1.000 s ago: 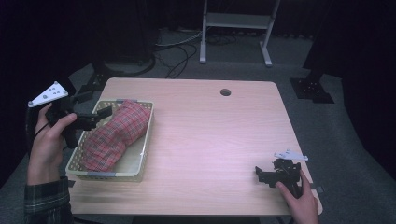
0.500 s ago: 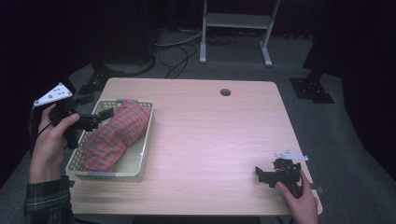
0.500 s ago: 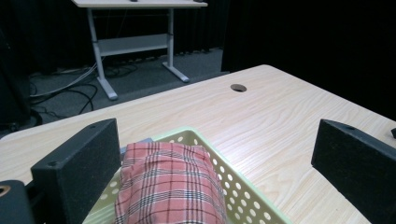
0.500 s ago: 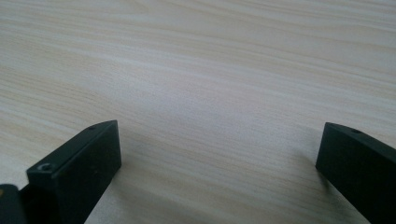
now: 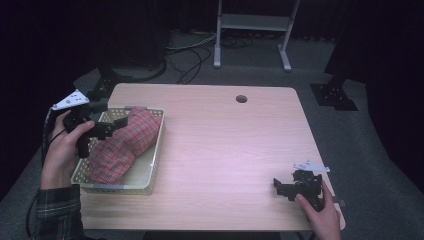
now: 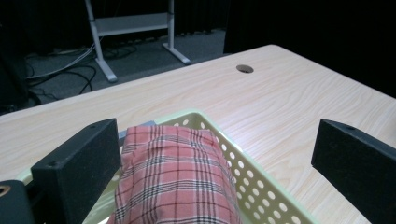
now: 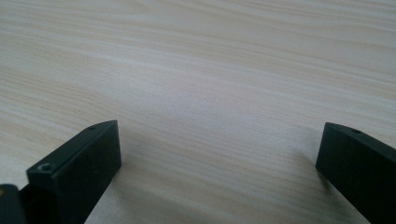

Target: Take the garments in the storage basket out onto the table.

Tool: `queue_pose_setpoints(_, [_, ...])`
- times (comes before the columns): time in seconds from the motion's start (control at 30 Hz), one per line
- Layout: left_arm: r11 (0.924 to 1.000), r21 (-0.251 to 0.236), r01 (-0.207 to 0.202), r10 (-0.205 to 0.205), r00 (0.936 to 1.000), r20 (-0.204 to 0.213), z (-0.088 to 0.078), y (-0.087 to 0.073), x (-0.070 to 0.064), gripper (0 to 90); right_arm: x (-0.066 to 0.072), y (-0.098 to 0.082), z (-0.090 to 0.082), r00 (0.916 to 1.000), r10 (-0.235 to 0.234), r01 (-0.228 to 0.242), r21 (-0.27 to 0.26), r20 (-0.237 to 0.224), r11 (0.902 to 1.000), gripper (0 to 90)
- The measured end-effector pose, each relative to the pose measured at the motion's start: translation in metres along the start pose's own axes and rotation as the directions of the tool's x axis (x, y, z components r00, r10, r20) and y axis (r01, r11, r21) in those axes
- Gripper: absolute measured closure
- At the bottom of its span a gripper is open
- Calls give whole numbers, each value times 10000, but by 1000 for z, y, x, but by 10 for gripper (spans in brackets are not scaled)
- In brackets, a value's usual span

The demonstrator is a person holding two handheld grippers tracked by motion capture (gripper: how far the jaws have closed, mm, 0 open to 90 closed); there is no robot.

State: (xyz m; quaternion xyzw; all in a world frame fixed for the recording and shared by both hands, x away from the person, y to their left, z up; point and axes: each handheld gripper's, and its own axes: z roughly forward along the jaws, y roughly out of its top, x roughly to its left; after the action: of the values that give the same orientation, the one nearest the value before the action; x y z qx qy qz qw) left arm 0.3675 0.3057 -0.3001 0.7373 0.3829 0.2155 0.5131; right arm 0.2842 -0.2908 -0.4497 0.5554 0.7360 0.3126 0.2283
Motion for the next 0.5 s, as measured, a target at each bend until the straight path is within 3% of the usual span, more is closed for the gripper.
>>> queue_pose_setpoints(0.5, [9990,452,16,-21,9999,98,10,-7,2,12,0,0,0,10000,-2,2,0,-1,10000,0])
